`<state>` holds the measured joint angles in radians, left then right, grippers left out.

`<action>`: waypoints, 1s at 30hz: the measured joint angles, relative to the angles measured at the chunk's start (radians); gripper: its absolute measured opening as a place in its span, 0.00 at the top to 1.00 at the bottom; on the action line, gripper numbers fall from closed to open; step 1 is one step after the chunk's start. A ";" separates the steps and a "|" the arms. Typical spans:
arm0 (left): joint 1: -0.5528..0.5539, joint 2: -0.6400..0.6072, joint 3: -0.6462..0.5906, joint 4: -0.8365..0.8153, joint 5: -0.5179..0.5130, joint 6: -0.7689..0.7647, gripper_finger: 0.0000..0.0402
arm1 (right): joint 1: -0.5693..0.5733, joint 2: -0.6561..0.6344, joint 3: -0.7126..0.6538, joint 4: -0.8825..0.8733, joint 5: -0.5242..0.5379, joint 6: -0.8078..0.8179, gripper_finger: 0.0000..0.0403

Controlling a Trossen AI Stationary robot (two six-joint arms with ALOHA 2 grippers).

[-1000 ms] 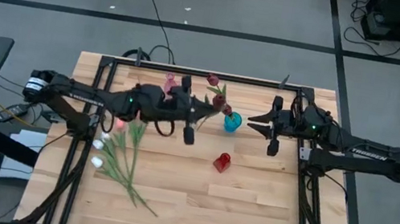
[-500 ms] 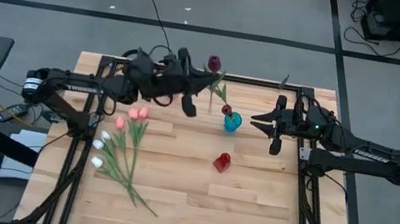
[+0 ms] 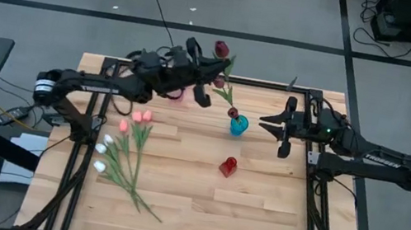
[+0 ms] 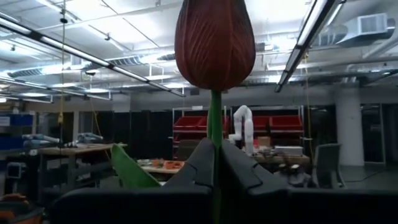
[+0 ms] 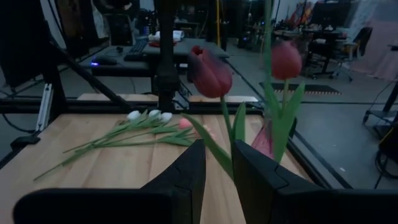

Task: Sort flowers into vase by color
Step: Put the red tulip into the blue vase

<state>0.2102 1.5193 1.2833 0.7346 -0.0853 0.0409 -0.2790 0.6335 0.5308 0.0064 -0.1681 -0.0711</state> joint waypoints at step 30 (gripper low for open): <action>0.014 0.377 -0.001 0.257 -0.020 -0.068 0.97 | 0.000 -0.039 0.000 -0.009 -0.002 0.000 0.78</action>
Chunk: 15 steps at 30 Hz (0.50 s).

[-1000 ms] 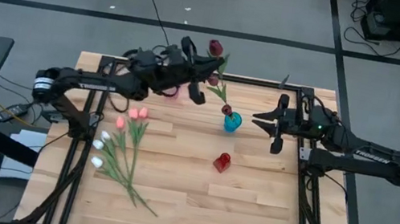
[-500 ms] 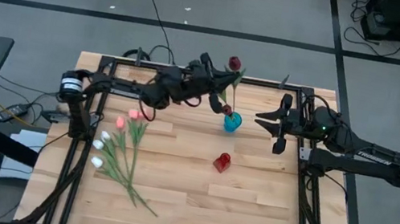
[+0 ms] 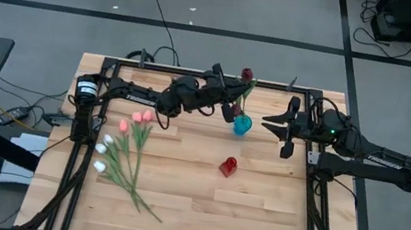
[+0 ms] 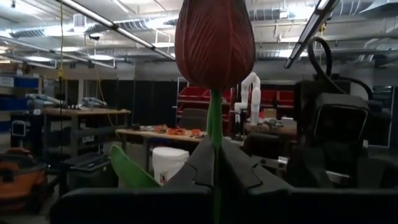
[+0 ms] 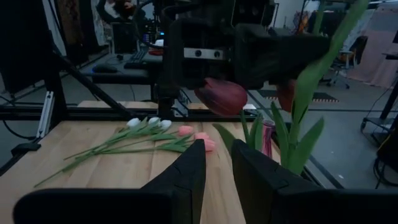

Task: Sort flowers into vase by color
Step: Put the red tulip into the blue vase

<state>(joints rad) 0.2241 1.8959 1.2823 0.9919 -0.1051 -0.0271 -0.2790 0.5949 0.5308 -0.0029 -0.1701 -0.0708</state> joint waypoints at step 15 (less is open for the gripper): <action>0.000 0.001 0.000 -0.045 0.013 -0.025 0.89 | 0.000 0.000 0.000 0.009 -0.007 0.008 0.78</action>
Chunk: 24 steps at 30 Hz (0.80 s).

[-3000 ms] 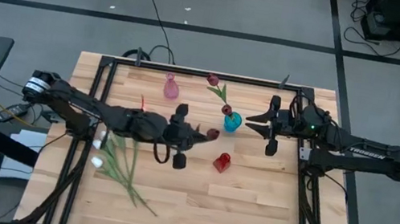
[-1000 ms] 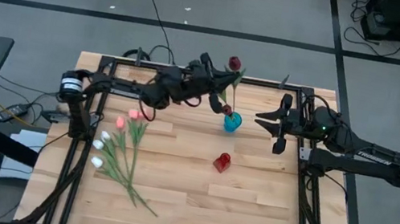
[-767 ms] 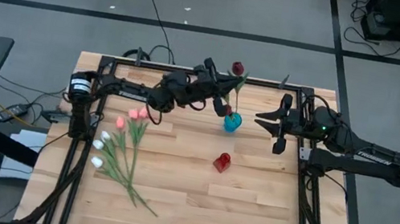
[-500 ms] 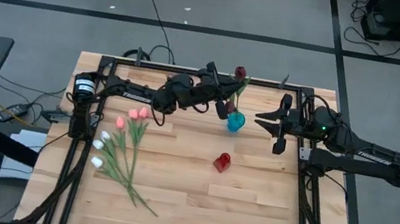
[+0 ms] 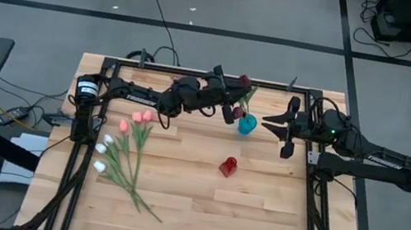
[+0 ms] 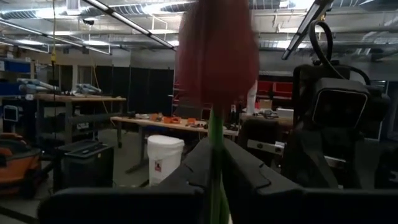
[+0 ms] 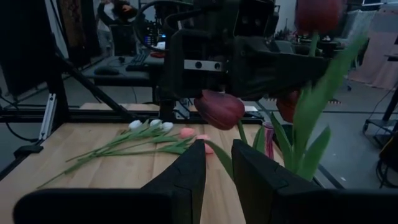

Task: Sort flowers into vase by color
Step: Put the red tulip into the blue vase

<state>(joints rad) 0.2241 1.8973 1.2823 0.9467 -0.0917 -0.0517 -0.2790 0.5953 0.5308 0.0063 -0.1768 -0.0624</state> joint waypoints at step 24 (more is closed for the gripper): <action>0.011 0.000 0.306 -0.607 0.035 0.091 0.56 | 0.000 0.000 0.000 -0.001 0.000 0.007 0.78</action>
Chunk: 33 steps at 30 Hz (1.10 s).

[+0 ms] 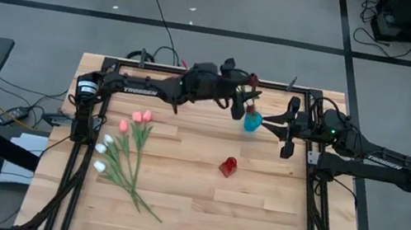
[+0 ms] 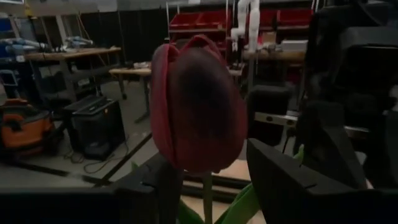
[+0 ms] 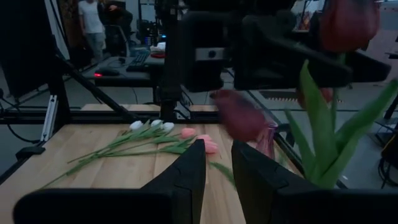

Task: Sort flowers into vase by color
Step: Put the red tulip into the blue vase

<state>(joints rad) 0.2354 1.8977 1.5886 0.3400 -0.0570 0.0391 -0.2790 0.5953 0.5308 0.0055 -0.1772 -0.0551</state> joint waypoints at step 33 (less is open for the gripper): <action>0.020 0.000 0.048 -0.029 0.037 0.036 0.56 | -0.288 0.414 0.247 -0.046 -0.093 -0.127 0.78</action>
<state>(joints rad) 0.2554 1.8976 1.6371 0.3107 -0.0200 0.0754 -0.5669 1.0096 0.7774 -0.0409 -0.2702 -0.1817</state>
